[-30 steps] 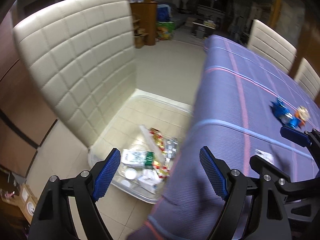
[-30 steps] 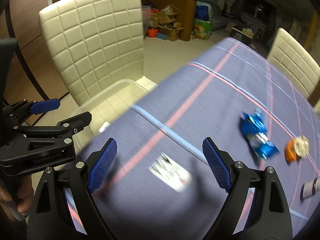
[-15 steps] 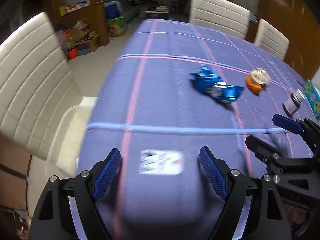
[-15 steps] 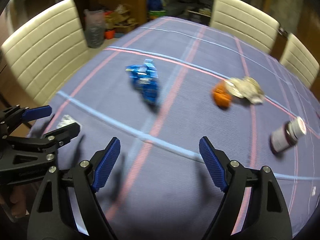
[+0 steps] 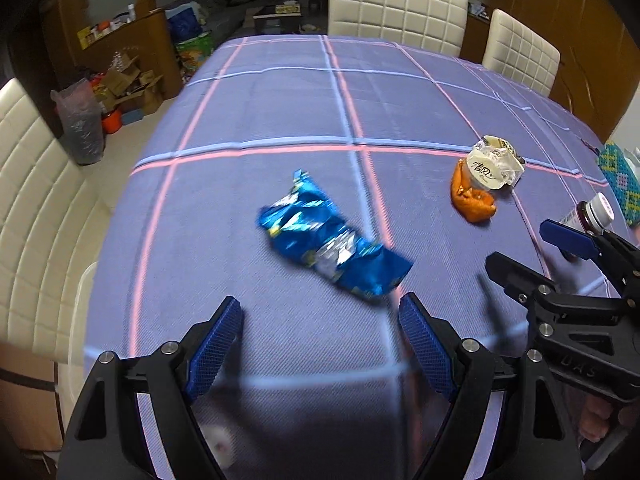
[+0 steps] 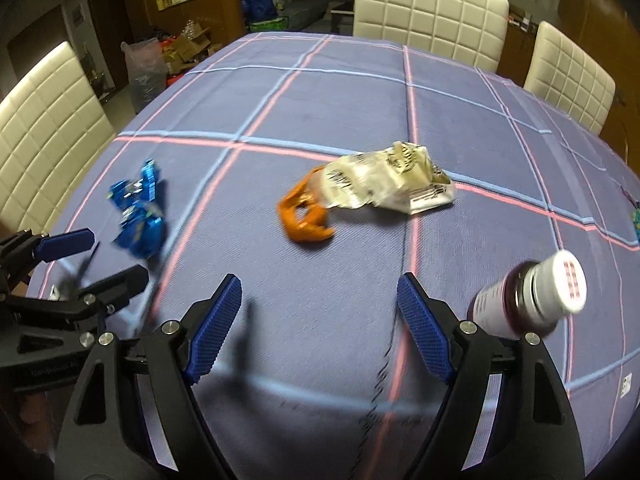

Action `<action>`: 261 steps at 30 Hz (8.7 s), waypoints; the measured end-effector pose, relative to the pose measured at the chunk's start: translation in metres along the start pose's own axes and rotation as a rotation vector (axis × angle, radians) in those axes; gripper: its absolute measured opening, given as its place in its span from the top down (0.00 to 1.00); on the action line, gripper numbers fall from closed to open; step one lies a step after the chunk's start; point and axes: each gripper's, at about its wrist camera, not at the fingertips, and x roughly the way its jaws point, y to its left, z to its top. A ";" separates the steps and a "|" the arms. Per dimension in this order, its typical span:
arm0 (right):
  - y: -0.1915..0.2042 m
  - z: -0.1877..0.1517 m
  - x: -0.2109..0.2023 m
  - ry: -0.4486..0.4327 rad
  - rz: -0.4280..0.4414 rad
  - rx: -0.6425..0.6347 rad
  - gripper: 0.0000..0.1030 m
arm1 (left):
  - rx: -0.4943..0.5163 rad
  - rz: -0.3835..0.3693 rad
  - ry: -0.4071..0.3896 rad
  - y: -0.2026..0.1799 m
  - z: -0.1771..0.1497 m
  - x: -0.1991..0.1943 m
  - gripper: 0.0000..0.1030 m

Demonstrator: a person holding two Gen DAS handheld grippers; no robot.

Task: Collect trash
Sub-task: 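Grasp the blue wrapper with the left tool while the right tool grasps the orange peel, then carry the blue wrapper and orange peel over the plastic bin, then open both tools to drop the wrapper and peel into the bin, then move both tools back over the table, then grasp the yellow snack bag with the left tool while the right tool grasps the medicine bottle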

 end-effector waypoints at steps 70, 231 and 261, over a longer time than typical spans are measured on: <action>0.172 -0.017 -0.033 -0.012 0.233 -0.289 0.73 | -0.177 0.130 -0.149 0.127 -0.081 -0.086 0.76; -0.107 -0.020 -0.001 -0.076 -0.070 0.107 0.51 | 0.241 -0.075 -0.032 -0.128 0.067 0.047 0.28; -0.015 -0.032 -0.036 -0.079 0.032 -0.036 0.55 | 0.126 -0.023 -0.079 -0.057 0.005 -0.020 0.72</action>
